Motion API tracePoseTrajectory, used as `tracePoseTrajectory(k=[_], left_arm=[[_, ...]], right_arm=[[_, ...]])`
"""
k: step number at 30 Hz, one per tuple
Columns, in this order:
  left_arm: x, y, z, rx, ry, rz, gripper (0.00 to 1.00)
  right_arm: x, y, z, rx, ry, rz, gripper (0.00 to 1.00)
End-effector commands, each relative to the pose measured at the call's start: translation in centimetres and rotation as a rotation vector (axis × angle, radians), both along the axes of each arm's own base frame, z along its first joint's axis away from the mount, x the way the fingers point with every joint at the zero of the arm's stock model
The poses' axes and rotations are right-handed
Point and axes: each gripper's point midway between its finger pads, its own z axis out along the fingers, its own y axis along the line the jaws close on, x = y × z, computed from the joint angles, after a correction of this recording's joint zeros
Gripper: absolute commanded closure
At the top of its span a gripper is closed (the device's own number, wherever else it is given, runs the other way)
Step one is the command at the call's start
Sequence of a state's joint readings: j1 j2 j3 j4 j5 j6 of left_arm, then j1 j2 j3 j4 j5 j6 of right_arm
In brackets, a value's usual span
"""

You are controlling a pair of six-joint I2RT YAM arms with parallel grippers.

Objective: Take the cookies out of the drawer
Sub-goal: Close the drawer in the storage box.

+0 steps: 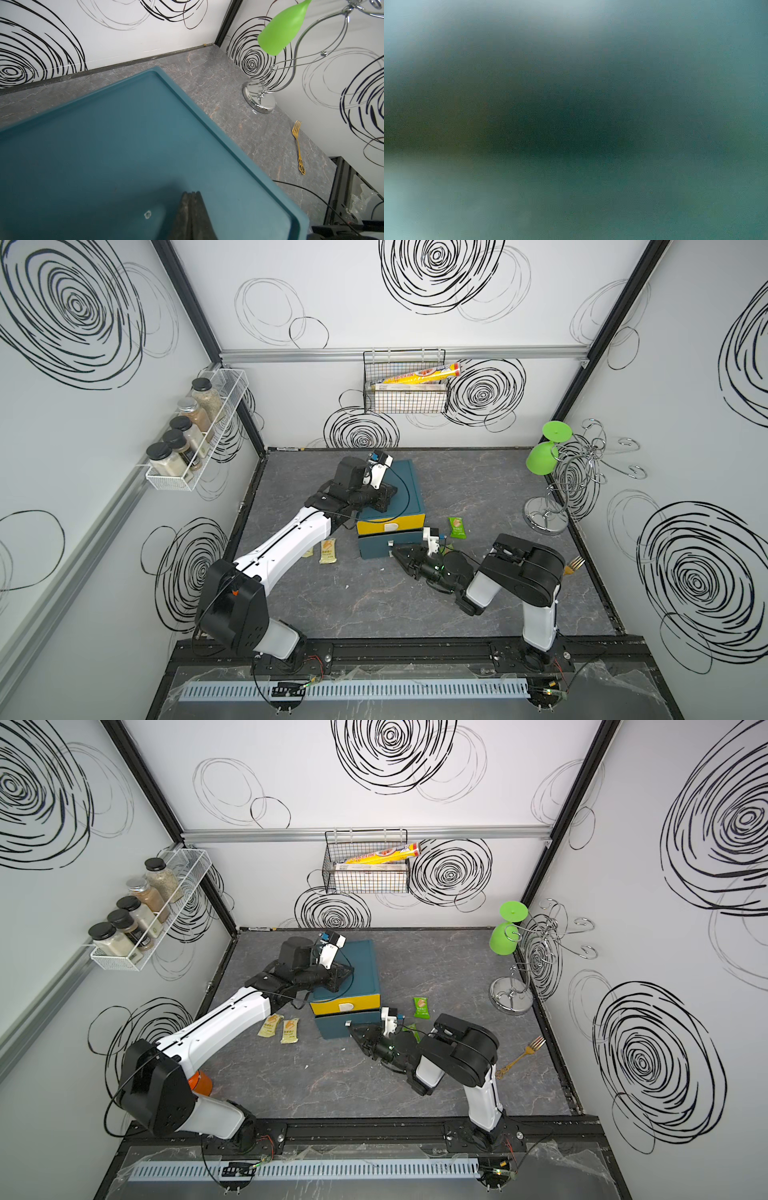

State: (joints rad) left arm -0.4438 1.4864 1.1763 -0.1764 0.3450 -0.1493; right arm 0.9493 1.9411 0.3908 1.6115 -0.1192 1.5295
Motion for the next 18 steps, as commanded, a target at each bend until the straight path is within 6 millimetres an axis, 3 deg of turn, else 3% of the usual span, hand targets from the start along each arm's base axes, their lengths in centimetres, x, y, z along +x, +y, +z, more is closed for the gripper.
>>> tracePoseTrajectory(k=[1, 5, 18], left_arm=[[-3.6, 2.3, -8.4, 0.15, 0.286, 0.009, 1.0], [-3.6, 2.2, -8.5, 0.151, 0.289, 0.005, 1.0], [-3.8, 2.0, -8.9, 0.144, 0.3, -0.011, 1.0]], right_arm=[[-2.6, 0.2, 6.5, 0.213, -0.17, 0.059, 0.65], [-3.2, 0.6, 4.5, 0.175, -0.127, 0.057, 0.65], [-2.5, 1.4, 1.7, 0.133, -0.076, 0.029, 0.61]])
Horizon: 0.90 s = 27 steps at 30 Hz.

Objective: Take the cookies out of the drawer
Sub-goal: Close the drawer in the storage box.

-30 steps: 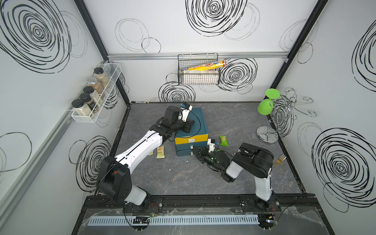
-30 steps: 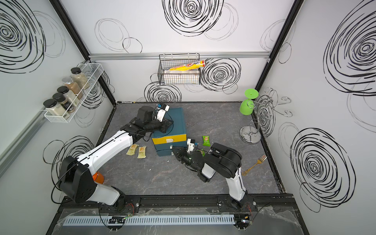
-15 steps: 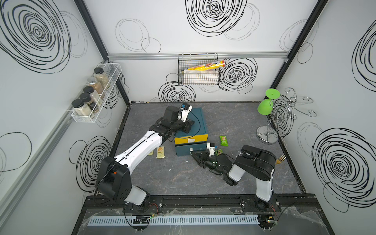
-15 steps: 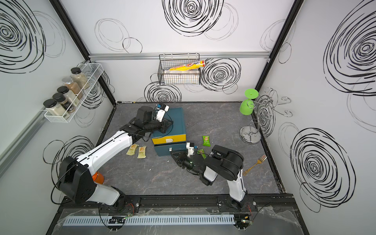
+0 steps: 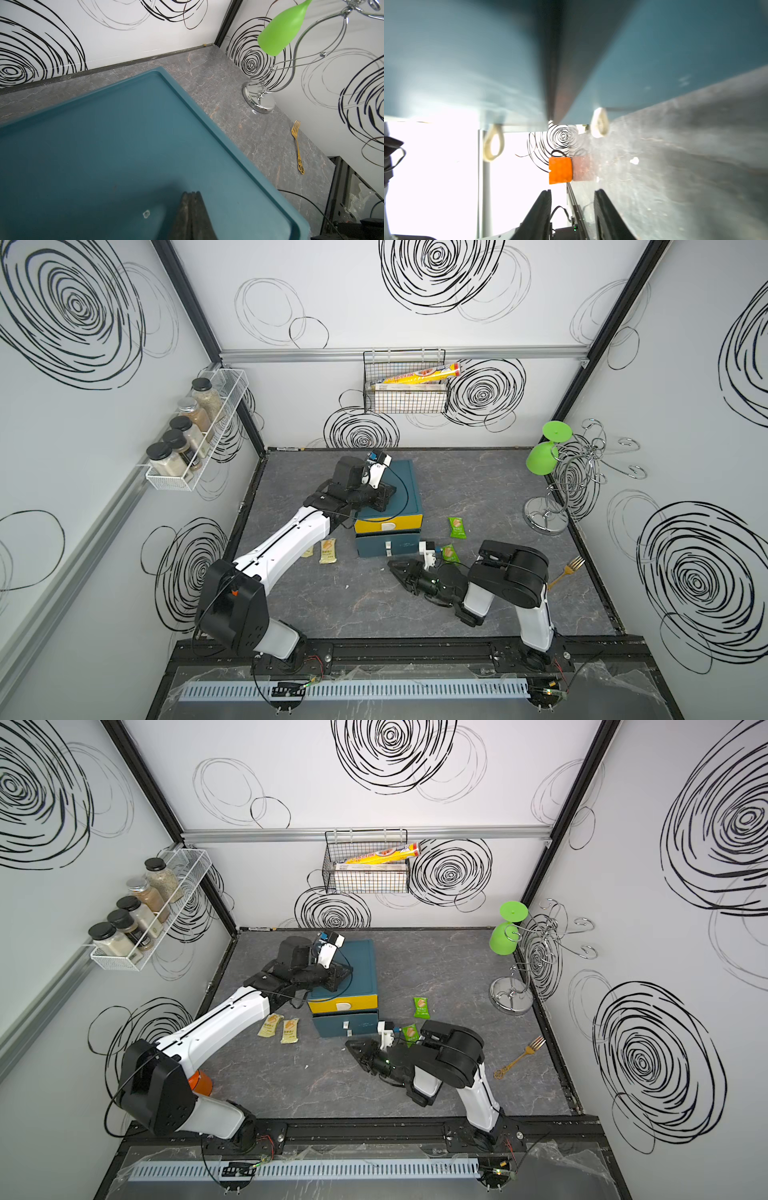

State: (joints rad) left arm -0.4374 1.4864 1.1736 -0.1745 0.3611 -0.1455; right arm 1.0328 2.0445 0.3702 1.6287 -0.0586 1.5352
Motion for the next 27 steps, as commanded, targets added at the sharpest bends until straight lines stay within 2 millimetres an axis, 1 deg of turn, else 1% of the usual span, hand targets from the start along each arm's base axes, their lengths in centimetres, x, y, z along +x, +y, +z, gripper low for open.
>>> tracePoseTrajectory(k=[1, 4, 10, 13, 19, 24, 27], left_arm=[[-3.9, 2.0, -8.9, 0.15, 0.298, -0.005, 1.0], [-4.0, 2.0, -9.0, 0.147, 0.302, -0.007, 1.0], [-4.1, 1.9, -9.1, 0.143, 0.306, -0.013, 1.0], [-4.1, 1.9, -9.2, 0.145, 0.309, -0.013, 1.0], [-4.2, 1.8, -9.3, 0.144, 0.313, -0.019, 1.0], [-4.4, 1.8, -9.5, 0.14, 0.318, -0.019, 1.0], [-4.5, 1.7, -9.7, 0.134, 0.324, -0.023, 1.0]], right_arm=[[0.2, 0.8, 5.8, 0.223, -0.13, 0.001, 0.61], [0.8, 0.7, 5.3, 0.213, -0.126, -0.02, 0.61], [2.0, 0.7, 5.1, 0.212, -0.136, -0.042, 0.62], [2.8, 0.3, 4.7, 0.205, -0.132, -0.065, 0.62], [3.8, 0.0, 4.7, 0.208, -0.138, -0.083, 0.62], [3.1, -0.2, 5.3, 0.215, -0.14, -0.062, 0.63], [2.9, -0.7, 5.8, 0.221, -0.134, -0.08, 0.63]])
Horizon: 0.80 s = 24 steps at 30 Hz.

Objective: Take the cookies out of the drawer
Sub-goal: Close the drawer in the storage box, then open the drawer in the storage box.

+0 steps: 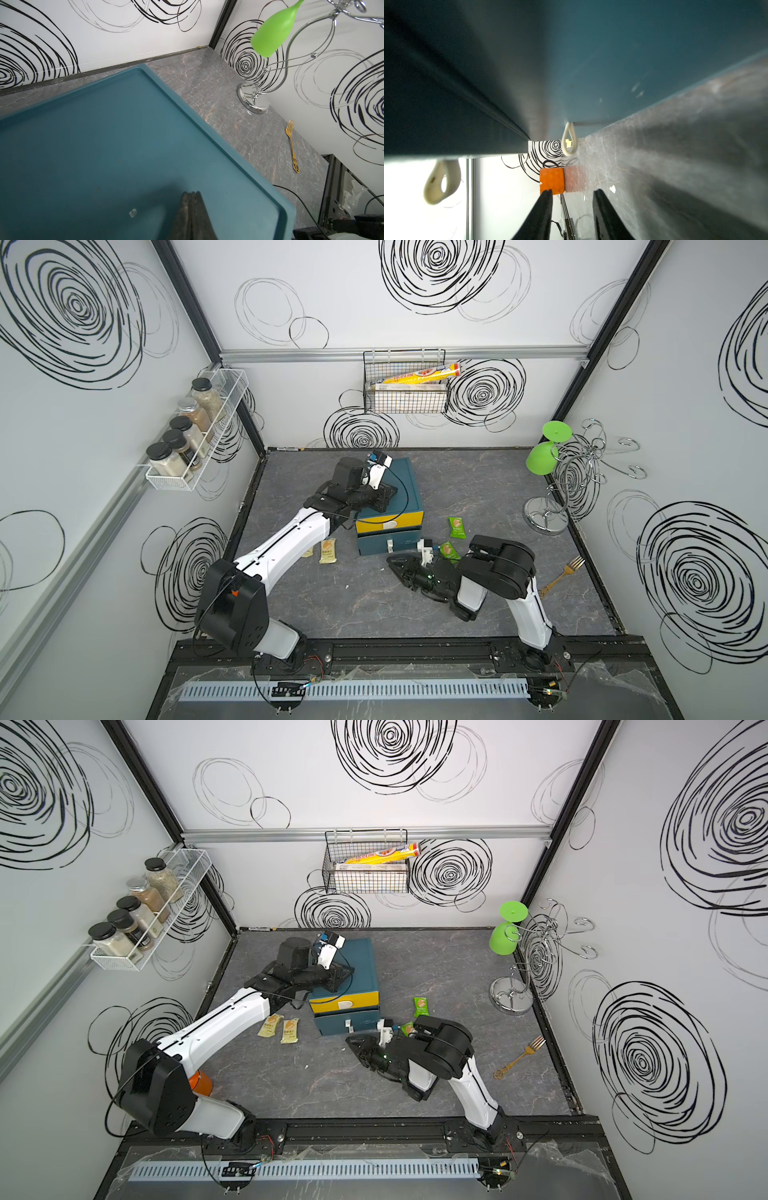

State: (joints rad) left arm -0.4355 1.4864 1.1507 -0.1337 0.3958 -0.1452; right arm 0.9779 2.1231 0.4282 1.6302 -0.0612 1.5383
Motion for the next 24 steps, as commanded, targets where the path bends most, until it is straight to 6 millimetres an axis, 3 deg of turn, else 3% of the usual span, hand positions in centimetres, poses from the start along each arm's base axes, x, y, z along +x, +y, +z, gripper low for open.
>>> tracePoseTrajectory(k=[1, 6, 15, 24], left_arm=[[-4.3, 2.1, -9.6, 0.16, 0.332, 0.001, 1.0], [-4.4, 2.0, -9.6, 0.154, 0.338, -0.002, 1.0], [-4.6, 1.9, -9.0, 0.117, 0.353, -0.023, 1.0], [-5.1, 2.2, -8.6, 0.053, 0.4, -0.055, 1.0]], right_arm=[[0.4, -0.8, 7.5, 0.235, -0.15, -0.038, 0.63], [0.5, -2.0, 7.1, 0.241, -0.1, -0.107, 0.63], [0.6, -1.2, 7.4, 0.282, -0.079, -0.177, 0.63], [1.6, -1.2, 6.4, 0.274, -0.068, -0.225, 0.64]])
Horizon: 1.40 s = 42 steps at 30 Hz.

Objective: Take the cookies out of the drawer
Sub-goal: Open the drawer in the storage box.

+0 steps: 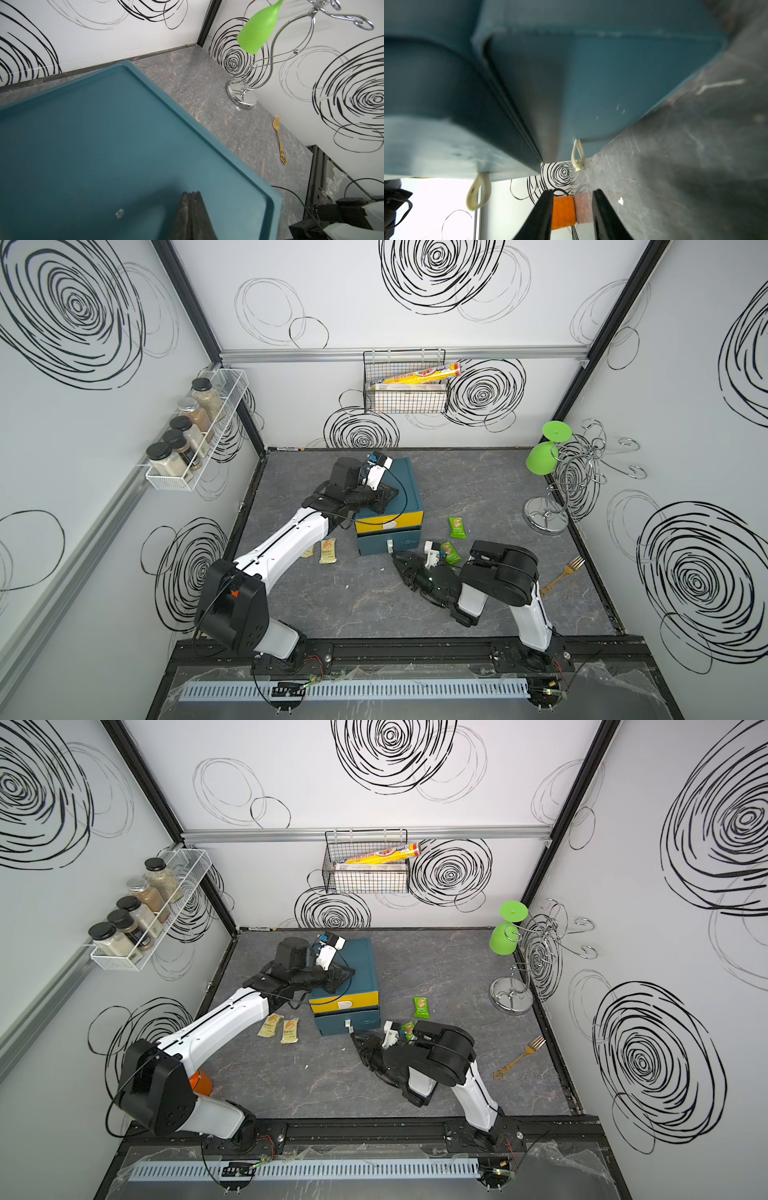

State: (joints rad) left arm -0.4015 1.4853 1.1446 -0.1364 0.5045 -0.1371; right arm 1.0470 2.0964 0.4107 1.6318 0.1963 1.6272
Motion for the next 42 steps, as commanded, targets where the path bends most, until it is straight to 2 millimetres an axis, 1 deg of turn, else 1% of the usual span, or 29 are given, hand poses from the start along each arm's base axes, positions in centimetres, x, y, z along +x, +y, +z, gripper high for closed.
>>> tracePoseTrajectory(k=[1, 5, 10, 18, 25, 29, 33, 39, 42], left_arm=[[-4.5, 2.2, -8.6, 0.098, 0.377, -0.004, 1.0], [-5.0, 2.1, -8.8, 0.085, 0.4, -0.02, 1.0], [-5.4, 1.9, -9.0, 0.07, 0.414, -0.031, 1.0], [-5.8, 1.7, -9.0, 0.055, 0.428, -0.049, 1.0], [-5.8, 1.5, -8.9, 0.051, 0.43, -0.057, 1.0], [-5.9, 1.5, -9.0, 0.05, 0.431, -0.059, 1.0], [-5.9, 1.5, -9.1, 0.051, 0.435, -0.06, 1.0], [-6.0, 1.5, -9.4, 0.052, 0.441, -0.061, 1.0], [-5.9, 1.5, -9.6, 0.05, 0.446, -0.058, 1.0]], right_arm=[[0.7, 0.2, 5.5, 0.224, -0.117, -0.031, 0.64], [1.1, 0.6, 4.9, 0.227, -0.103, -0.029, 0.65], [1.6, 0.7, 5.2, 0.23, -0.121, -0.036, 0.65], [2.3, 1.1, 4.9, 0.232, -0.125, -0.036, 0.66], [2.9, 0.9, 4.7, 0.231, -0.124, -0.047, 0.73], [3.3, 0.9, 5.0, 0.236, -0.136, -0.049, 0.75], [3.5, 0.9, 4.7, 0.237, -0.126, -0.057, 0.81], [3.2, 1.4, 4.8, 0.242, -0.128, -0.022, 1.0], [2.6, 1.2, 4.9, 0.237, -0.122, -0.01, 1.0]])
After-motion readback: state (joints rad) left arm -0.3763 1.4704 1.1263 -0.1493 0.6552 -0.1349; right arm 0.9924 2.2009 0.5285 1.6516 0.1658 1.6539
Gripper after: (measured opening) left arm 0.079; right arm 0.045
